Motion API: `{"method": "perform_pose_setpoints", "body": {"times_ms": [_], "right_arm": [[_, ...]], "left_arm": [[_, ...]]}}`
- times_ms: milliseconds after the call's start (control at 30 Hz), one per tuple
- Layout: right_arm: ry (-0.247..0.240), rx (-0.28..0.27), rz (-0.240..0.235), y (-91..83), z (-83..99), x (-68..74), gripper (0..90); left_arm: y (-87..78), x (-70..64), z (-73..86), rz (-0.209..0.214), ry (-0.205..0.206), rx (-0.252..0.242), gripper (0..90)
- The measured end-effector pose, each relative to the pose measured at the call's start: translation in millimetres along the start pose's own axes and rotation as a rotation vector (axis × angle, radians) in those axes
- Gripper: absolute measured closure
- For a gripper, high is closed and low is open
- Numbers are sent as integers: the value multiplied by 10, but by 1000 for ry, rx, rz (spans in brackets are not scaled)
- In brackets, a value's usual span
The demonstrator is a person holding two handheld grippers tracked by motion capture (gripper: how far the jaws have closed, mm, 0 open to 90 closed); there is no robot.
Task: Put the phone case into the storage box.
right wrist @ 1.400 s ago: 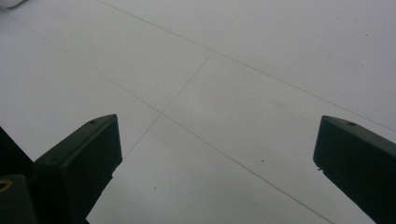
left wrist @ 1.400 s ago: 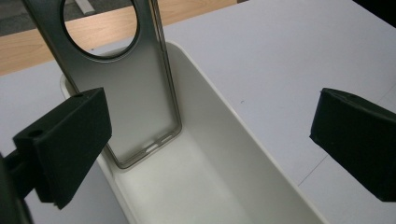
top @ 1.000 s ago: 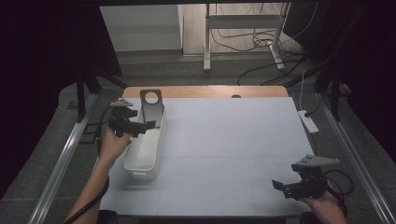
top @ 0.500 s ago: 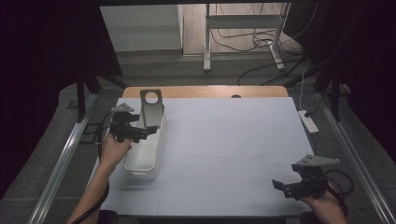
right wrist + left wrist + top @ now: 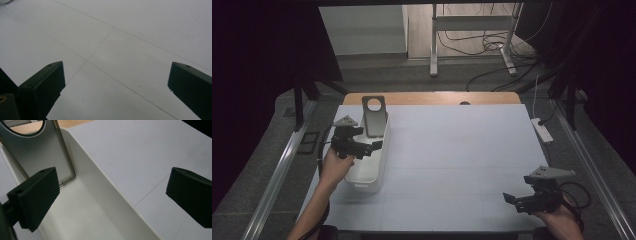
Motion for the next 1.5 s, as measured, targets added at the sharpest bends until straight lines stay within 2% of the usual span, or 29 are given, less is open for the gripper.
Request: {"method": "perform_pose_setpoints", "body": {"times_ms": [800, 1033, 1233, 1500], "right_arm": [[-8, 3, 4, 4, 0, 1, 17], [-6, 5, 5, 8, 0, 3, 18], [-7, 7, 7, 11, 0, 4, 18], [-4, 7, 7, 9, 0, 4, 18]], "left_arm": [[-125, -128, 203, -3, -3, -6, 0], [-164, -161, 268, -7, -12, -4, 0], [-192, -187, 325, -2, -43, -5, 0], [-229, -230, 382, -6, -51, -11, 0]]}}
Point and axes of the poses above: each handheld gripper's, and its own axes: y roughly forward along the jaws, z roughly out of its underside, x roughly to its left, the point moved 5 cm from there along y, roughly forward along the jaws, and after that the axes turned 8 degrees about x, right-handed, at the moved point
